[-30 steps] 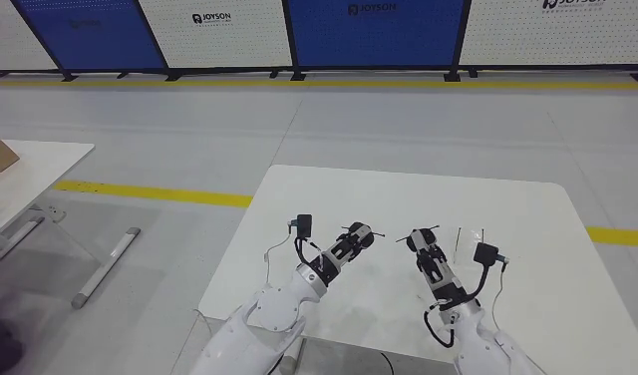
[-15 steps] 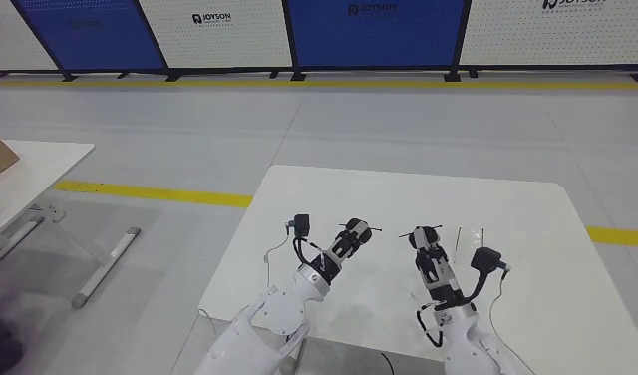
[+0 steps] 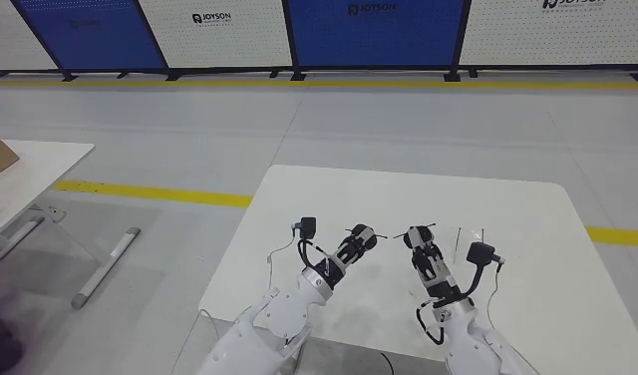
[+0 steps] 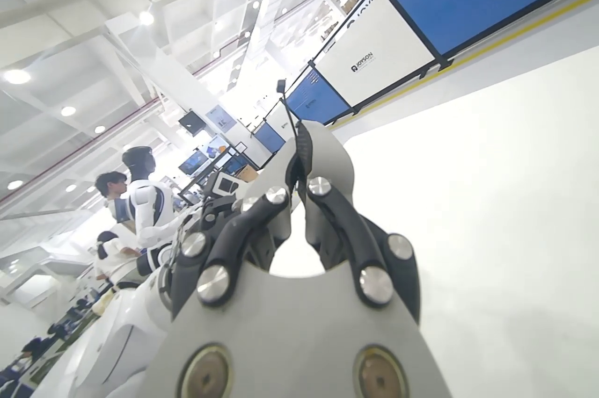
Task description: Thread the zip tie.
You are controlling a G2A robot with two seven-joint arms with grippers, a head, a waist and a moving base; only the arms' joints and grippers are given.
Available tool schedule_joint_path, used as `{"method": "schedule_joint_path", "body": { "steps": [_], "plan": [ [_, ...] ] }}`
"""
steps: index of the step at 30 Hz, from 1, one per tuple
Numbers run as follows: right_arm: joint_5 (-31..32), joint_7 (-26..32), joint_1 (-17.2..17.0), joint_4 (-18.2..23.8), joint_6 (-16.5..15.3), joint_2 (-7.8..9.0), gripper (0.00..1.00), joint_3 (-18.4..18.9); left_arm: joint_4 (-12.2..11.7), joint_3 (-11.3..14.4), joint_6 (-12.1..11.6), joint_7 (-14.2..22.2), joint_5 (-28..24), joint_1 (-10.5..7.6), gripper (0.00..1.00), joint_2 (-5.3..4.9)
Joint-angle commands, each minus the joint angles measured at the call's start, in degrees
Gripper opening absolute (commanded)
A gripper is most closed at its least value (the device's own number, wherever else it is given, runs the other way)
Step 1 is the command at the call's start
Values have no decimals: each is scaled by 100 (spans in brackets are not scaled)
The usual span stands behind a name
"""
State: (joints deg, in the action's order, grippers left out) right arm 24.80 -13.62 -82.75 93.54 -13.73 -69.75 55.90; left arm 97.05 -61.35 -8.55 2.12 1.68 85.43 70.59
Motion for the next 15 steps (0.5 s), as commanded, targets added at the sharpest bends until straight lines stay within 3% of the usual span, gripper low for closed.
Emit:
{"method": "schedule_joint_path", "body": {
  "steps": [1,15],
  "plan": [
    [9,-11,-3,3,3,1,0,-1,1,-1,0,-4,-3,0,0,0],
    [-25,61,19,-35,68,-66,0,-49,23,5,-18,-22,-124,-14,0,17]
  ]
}}
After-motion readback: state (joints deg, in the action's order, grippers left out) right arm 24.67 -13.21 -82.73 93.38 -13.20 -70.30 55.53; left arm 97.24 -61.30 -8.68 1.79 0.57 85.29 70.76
